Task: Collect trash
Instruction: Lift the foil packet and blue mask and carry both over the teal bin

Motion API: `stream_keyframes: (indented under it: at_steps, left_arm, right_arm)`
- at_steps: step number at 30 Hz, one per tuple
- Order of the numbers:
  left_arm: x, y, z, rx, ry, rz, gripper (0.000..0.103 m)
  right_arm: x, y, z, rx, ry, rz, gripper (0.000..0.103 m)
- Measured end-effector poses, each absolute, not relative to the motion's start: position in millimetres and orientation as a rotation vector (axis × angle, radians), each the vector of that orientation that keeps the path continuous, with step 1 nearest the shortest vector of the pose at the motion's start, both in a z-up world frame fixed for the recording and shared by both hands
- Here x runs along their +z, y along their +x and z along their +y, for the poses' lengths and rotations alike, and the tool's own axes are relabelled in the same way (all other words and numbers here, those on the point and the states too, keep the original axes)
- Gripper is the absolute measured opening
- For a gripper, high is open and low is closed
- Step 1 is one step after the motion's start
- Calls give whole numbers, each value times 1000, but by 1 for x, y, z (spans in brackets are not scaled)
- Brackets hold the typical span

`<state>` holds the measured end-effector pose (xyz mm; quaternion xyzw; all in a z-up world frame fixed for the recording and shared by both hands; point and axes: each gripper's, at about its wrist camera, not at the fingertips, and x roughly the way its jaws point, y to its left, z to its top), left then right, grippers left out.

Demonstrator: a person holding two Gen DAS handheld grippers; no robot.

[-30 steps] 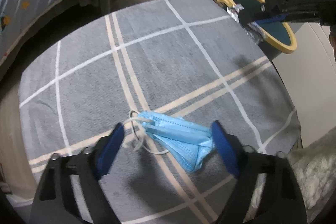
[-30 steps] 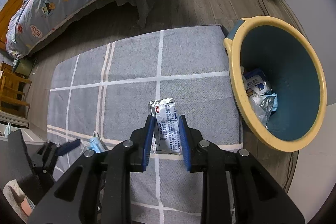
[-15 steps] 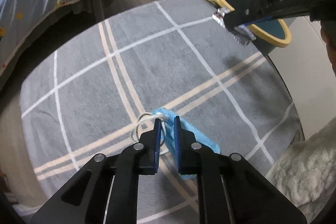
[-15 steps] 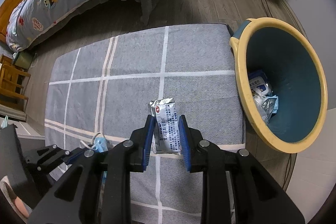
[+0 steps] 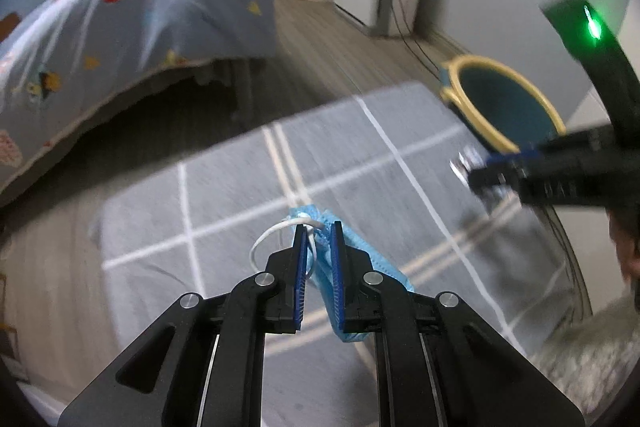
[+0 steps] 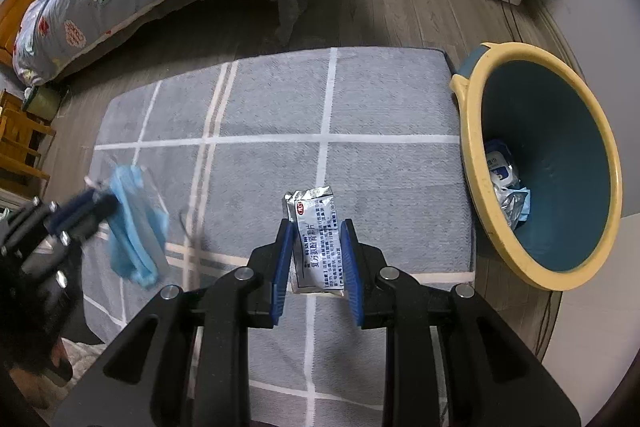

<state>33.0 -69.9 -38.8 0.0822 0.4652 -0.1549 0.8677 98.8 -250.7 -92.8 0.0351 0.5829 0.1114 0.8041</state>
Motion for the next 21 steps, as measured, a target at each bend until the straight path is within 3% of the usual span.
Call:
stream_keyframes:
  at_steps: [11,21]
  left_arm:
    - [9,36,-62,-282,194,834,12]
    - [16,38,-92,-305,189,819,12]
  right_arm:
    - [-57,96,-255,265,94,1134,24]
    - [-30,100,-283,274,64,1037,24]
